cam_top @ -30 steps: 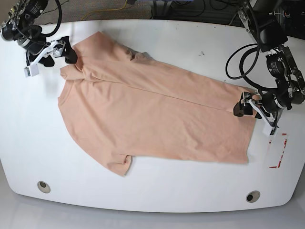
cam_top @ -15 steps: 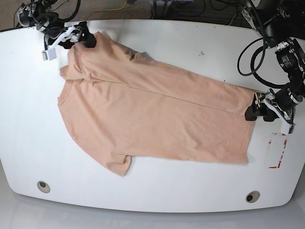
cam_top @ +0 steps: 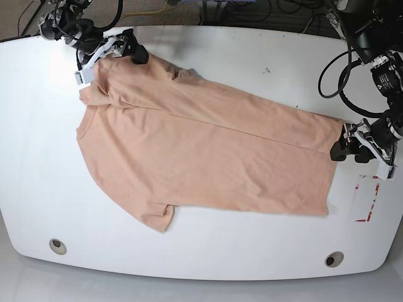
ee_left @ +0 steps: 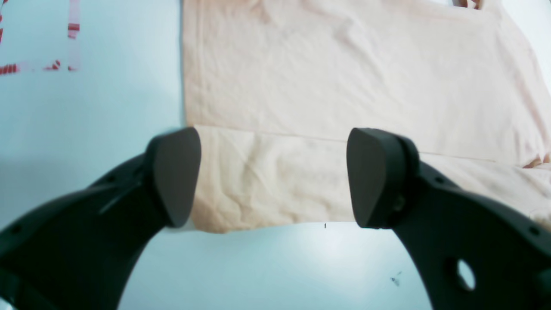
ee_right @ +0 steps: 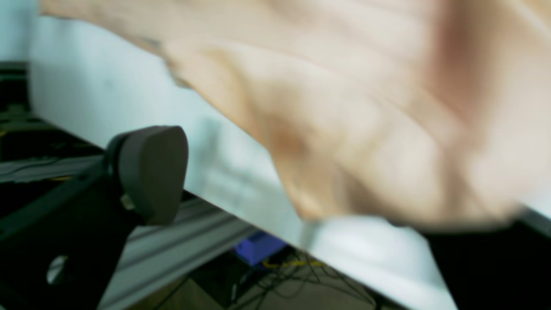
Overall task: Layout the t-shirt on the table in an organized manner, then fold the t-shirt properly
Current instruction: 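Move the right gripper along the shirt edge toward the collar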
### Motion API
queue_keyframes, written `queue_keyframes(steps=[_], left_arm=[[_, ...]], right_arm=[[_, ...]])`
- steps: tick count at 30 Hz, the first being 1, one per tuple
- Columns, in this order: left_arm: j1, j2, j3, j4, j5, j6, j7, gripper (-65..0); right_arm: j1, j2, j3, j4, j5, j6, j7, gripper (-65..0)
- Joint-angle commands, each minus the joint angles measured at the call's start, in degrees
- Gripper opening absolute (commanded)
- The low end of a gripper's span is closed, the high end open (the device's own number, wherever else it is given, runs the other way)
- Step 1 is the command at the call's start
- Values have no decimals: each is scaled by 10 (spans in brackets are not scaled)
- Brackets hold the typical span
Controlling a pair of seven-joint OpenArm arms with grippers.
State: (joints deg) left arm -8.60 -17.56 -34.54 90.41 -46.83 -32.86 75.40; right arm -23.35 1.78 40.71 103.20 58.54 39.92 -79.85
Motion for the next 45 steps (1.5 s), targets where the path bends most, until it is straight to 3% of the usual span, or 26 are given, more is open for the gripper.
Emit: queue_keyframes(steps=[1, 7, 9, 20, 25, 28, 37, 45], left_arm=[[-11, -18, -2, 10, -12, -1, -12, -150], [-11, -25, -2, 10, -12, -1, -12, -151], [-11, -25, -3, 10, -11, -1, -12, -151], [-5, -25, -3, 7, -9, -1, -13, -151], [-3, -25, -3, 6, -9, -1, -13, -151], [-3, -25, -3, 6, -9, -1, -13, -151], [-2, -25, -2, 5, -8, -1, -13, -151], [-2, -25, -1, 5, -8, -1, -12, -151]], right_arm=[[0, 6, -4, -13, 8, 1, 6, 0], [10, 6, -8, -60, 8, 1, 21, 0], [11, 6, -8, -68, 8, 1, 23, -46], [12, 6, -4, -50, 8, 1, 24, -650], [-9, 3, -4, -2, 11, 1, 24, -628], [-16, 2, -4, 29, 15, 1, 24, -650], [-18, 2, -8, 68, 89, 1, 24, -650], [37, 3, -8, 66, 93, 1, 23, -650]])
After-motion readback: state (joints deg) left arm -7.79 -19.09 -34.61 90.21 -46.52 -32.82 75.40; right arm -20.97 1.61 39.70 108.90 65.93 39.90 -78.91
